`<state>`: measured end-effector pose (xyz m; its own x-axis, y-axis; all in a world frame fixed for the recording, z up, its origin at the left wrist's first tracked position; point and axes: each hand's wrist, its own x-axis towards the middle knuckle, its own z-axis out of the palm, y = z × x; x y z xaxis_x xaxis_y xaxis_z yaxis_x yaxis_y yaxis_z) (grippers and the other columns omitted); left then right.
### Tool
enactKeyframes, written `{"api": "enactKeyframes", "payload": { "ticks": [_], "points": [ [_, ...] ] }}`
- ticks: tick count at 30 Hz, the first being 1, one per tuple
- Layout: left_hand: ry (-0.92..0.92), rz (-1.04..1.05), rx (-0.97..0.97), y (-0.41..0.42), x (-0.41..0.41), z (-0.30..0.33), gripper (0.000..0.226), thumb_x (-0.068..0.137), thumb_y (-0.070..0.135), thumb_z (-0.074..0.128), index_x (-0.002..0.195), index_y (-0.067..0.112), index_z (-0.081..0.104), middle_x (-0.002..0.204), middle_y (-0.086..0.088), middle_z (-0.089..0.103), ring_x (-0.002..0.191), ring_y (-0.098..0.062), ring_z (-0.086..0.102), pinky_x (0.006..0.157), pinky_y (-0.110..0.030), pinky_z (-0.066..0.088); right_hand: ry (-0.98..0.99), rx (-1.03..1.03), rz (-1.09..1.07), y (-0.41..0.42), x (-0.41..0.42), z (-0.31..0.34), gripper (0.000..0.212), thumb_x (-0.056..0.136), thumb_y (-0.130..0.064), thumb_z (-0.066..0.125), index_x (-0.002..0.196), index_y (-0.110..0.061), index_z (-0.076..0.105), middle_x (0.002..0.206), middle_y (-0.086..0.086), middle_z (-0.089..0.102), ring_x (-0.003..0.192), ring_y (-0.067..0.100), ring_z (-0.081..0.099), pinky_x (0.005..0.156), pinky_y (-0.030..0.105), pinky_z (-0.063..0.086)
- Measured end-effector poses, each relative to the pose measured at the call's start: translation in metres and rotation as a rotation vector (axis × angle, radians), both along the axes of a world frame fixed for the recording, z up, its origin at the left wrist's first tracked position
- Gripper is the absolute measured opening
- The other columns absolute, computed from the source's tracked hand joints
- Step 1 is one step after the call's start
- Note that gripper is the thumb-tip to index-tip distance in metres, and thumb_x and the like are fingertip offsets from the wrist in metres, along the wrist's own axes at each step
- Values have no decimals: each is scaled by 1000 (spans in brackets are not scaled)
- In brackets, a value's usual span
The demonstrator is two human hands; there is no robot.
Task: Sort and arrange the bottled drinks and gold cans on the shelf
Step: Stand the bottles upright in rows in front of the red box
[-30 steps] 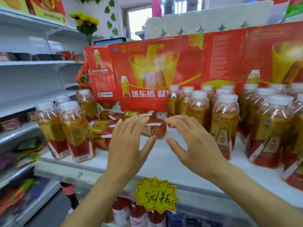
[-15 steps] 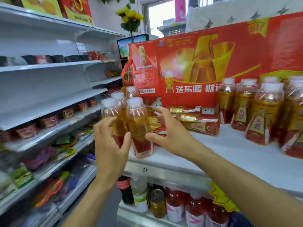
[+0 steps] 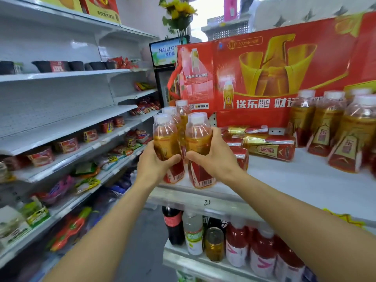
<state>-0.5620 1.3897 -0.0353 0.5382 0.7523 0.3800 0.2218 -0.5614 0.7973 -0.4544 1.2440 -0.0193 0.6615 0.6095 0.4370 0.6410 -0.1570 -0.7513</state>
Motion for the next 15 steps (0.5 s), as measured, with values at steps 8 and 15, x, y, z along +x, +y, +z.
{"api": "enactKeyframes", "payload": {
  "ticks": [8, 15],
  "points": [
    [-67, 21, 113, -31, -5, 4, 62, 67, 49, 83, 118, 33, 49, 109, 12, 63, 101, -11, 61, 89, -42, 52, 24, 51, 24, -41, 5, 11, 75, 65, -56, 76, 122, -33, 33, 108, -18, 60, 98, 9, 61, 87, 45, 53],
    [-139, -74, 138, -102, 18, 23, 76, 52, 75, 70, 114, 35, 51, 108, 13, 64, 102, -13, 62, 88, -47, 54, 12, 168, -52, -128, 28, 24, 72, 67, -49, 80, 122, -35, 37, 109, -20, 60, 102, 4, 60, 92, 43, 50]
  ]
}}
